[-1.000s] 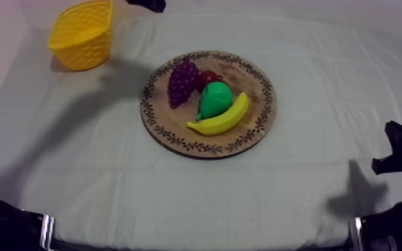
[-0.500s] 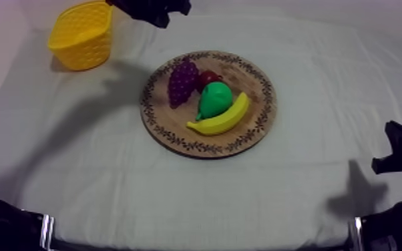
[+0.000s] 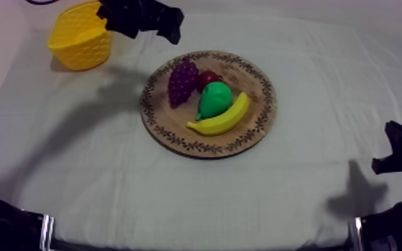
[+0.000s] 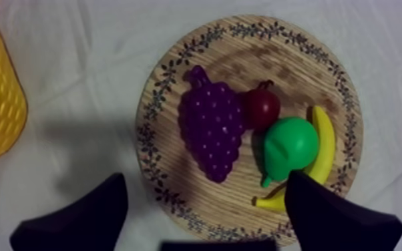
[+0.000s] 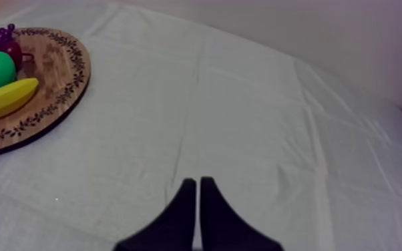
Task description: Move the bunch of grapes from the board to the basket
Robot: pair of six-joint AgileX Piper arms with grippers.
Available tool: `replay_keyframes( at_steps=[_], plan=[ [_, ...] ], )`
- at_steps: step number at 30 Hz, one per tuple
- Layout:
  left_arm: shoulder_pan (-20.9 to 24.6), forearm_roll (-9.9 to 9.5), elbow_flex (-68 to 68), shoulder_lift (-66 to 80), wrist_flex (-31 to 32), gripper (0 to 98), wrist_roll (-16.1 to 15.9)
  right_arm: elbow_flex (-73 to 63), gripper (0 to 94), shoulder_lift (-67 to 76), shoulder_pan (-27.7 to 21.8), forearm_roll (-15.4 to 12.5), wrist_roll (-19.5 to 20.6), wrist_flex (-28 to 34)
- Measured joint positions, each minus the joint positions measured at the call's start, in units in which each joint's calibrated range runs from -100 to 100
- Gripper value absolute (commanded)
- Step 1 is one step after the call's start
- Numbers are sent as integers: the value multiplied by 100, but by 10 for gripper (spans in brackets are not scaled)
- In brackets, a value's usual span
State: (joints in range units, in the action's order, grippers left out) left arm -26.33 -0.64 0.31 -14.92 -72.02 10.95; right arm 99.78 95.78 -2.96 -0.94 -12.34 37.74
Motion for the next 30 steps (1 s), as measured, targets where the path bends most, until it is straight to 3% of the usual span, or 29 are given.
replay_keyframes(
  at_steps=[16,30],
  plan=[
    [-4,10,50,-293,183,968,62,0,3,0,0,0,0,0],
    [-73,95,835,-1829,267,967,70,0,3,0,0,0,0,0]
  ],
)
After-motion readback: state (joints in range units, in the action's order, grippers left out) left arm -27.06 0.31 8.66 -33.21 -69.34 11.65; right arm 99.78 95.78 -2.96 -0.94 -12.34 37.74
